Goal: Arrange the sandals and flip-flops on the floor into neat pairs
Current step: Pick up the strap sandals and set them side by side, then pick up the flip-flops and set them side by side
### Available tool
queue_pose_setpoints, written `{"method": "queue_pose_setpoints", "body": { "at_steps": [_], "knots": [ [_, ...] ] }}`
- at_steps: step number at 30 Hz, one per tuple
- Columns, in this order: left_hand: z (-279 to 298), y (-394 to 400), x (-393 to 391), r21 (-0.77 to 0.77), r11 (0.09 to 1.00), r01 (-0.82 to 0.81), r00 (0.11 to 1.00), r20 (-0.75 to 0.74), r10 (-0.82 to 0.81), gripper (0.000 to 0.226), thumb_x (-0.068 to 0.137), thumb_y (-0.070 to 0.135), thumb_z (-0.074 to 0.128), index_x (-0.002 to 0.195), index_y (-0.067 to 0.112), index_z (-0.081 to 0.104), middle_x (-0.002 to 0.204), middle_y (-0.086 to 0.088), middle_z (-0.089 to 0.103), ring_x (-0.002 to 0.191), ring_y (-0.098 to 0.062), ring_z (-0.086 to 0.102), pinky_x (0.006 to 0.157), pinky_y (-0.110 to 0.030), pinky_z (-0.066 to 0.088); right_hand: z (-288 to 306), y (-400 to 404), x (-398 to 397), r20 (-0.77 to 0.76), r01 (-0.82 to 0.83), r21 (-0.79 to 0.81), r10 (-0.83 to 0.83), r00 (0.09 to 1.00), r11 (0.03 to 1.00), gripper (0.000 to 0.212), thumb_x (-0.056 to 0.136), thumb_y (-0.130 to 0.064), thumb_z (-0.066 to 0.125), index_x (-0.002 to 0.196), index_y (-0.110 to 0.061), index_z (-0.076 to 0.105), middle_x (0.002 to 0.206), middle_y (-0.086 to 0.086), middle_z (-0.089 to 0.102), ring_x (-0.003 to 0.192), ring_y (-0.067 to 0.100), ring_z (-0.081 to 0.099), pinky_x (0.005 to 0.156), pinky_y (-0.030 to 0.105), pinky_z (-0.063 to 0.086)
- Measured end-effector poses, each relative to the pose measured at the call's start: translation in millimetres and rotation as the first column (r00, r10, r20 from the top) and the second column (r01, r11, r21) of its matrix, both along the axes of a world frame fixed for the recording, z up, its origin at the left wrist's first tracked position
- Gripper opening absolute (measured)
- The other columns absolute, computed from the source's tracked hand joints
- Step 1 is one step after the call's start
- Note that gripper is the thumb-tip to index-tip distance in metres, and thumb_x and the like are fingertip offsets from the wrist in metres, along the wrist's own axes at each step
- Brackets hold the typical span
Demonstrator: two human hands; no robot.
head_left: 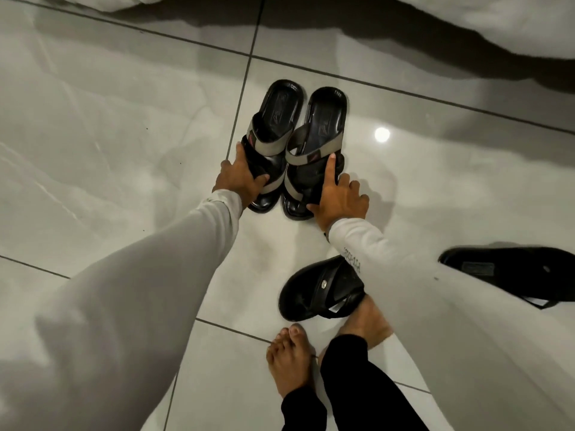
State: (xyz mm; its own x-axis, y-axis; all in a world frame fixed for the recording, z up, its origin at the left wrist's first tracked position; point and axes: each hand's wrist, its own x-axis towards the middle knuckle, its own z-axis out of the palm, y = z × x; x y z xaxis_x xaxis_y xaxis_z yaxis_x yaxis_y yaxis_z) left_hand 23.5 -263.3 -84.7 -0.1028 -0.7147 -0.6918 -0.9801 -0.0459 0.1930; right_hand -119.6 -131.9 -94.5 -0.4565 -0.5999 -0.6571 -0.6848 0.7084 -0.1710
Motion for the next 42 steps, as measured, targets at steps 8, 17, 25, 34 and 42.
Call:
{"method": "queue_pose_setpoints", "body": {
  "at_steps": [8, 17, 25, 34, 42],
  "knots": [
    [68.2, 97.0, -0.9, 0.02, 0.995, 0.097, 0.992, 0.079, -0.098, 0.074, 0.095, 0.039, 0.059, 0.155, 0.013, 0.024, 0.141, -0.022, 0.044, 0.129, -0.044, 0.048, 0.103, -0.055, 0.042, 73.9, 90.4, -20.8, 0.033, -0.01, 0.1, 0.007, 0.999, 0.995, 0.1, 0.091, -0.039, 0.066, 0.161, -0.025, -0.004, 0.148, 0.015, 0.042, 0.129, 0.038, 0.045, 0.1, 0.052, 0.042],
    [90.5, 237.6, -29.4, 0.363, 0.899, 0.244, 0.967, -0.015, -0.256, 0.051, 0.094, 0.036, 0.06, 0.136, 0.009, 0.049, 0.138, -0.018, 0.05, 0.121, -0.04, 0.056, 0.1, -0.051, 0.05, 117.9, 269.3, -73.5, -0.075, 0.206, 0.429, -0.192, 0.978, 0.88, 0.085, 0.093, -0.045, 0.063, 0.158, -0.019, 0.015, 0.147, 0.016, 0.04, 0.131, 0.037, 0.045, 0.101, 0.051, 0.044],
    [41.7, 244.4, -55.9, 0.141, 0.879, 0.456, 0.857, 0.198, -0.476, 0.061, 0.097, 0.037, 0.052, 0.148, 0.018, 0.026, 0.13, -0.019, 0.052, 0.107, -0.042, 0.062, 0.085, -0.049, 0.048, 59.4, 321.8, -184.9, -0.162, 0.339, 0.313, -0.301, 0.94, 0.887, 0.065, 0.093, -0.019, 0.059, 0.151, -0.031, 0.033, 0.163, 0.027, 0.005, 0.124, 0.052, 0.053, 0.102, 0.054, 0.046],
    [24.3, 248.0, -60.8, 0.123, 0.911, 0.395, 0.886, 0.213, -0.413, 0.06, 0.102, 0.035, 0.043, 0.149, 0.007, 0.021, 0.123, -0.026, 0.061, 0.107, -0.047, 0.062, 0.081, -0.047, 0.044, 39.1, 333.8, -225.0, 0.034, 0.27, 0.328, -0.296, 0.954, 0.905, 0.077, 0.093, -0.038, 0.061, 0.158, -0.035, 0.019, 0.161, 0.031, 0.013, 0.134, 0.056, 0.042, 0.114, 0.049, 0.039],
    [30.1, 270.2, -114.9, 0.201, 0.975, 0.099, 0.994, 0.019, -0.105, 0.043, 0.102, 0.032, 0.048, 0.135, 0.009, 0.033, 0.122, -0.022, 0.062, 0.104, -0.045, 0.066, 0.094, -0.056, 0.054, 52.7, 333.5, -141.2, 0.277, 0.257, 0.29, -0.338, 0.9, 0.922, 0.073, 0.095, -0.031, 0.061, 0.157, -0.023, 0.025, 0.147, 0.028, 0.042, 0.133, 0.047, 0.047, 0.109, 0.046, 0.043]
  ]
}}
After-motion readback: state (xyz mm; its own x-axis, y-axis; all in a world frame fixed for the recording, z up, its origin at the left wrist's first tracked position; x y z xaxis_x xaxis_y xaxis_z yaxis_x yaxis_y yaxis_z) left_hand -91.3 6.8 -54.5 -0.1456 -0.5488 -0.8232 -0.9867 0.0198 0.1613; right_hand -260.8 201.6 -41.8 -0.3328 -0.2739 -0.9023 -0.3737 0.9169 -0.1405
